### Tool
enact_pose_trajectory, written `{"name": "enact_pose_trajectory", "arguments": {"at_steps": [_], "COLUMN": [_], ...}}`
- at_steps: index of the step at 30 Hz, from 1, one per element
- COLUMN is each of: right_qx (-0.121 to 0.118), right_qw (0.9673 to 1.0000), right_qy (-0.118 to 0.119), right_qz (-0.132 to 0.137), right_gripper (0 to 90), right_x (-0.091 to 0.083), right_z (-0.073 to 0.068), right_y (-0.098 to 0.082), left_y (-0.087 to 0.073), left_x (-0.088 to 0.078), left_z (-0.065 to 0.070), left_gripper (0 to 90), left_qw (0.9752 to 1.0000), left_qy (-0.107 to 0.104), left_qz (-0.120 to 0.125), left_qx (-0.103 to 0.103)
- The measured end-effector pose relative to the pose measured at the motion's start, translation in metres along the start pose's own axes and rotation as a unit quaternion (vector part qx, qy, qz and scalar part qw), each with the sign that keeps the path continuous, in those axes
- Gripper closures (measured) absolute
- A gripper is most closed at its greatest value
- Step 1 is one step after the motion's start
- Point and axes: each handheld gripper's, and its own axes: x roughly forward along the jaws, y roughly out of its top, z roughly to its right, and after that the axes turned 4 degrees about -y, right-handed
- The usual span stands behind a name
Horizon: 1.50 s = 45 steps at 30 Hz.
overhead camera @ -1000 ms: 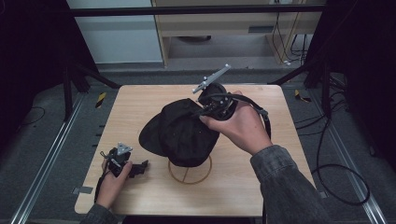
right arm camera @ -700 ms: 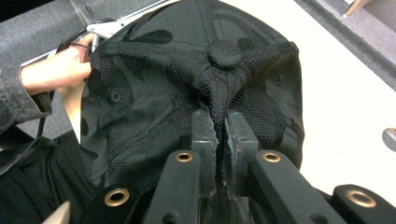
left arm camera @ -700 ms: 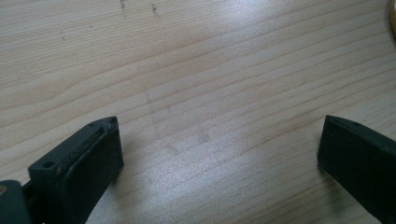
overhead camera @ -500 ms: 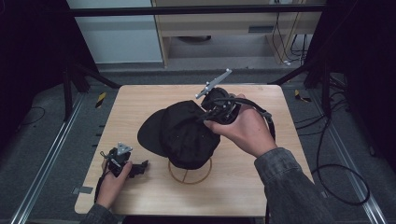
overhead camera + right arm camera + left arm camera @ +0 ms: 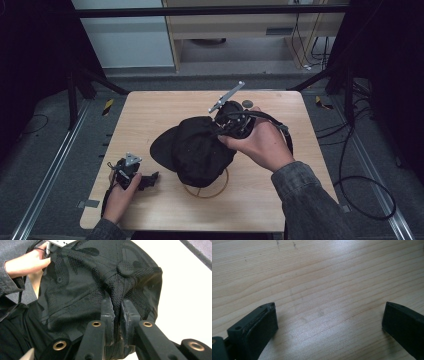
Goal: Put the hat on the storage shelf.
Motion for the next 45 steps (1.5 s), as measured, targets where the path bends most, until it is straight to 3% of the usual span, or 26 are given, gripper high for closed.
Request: {"name": "enact_pose_trajectory", "arguments": {"at_steps": [31,45], "right_qx": [0.006,0.026], "right_qw": [0.9998,0.9995], "right_qy": [0.008,-0.007], "right_qz": [0.014,0.017], "right_gripper": [68.1,63.6], "right_x": [-0.005,-0.02], "right_z": [0.001,0.015], "right_y": [0.001,-0.021], "left_y": [0.0,0.0], "left_x": [0.0,0.0], "left_z": [0.0,0.0], "left_gripper": [0.0,0.0], "left_qw": [1.0,1.0], "left_qy": [0.0,0.0], "left_qz": [0.0,0.0], "left_qx": [0.0,0.0]}}
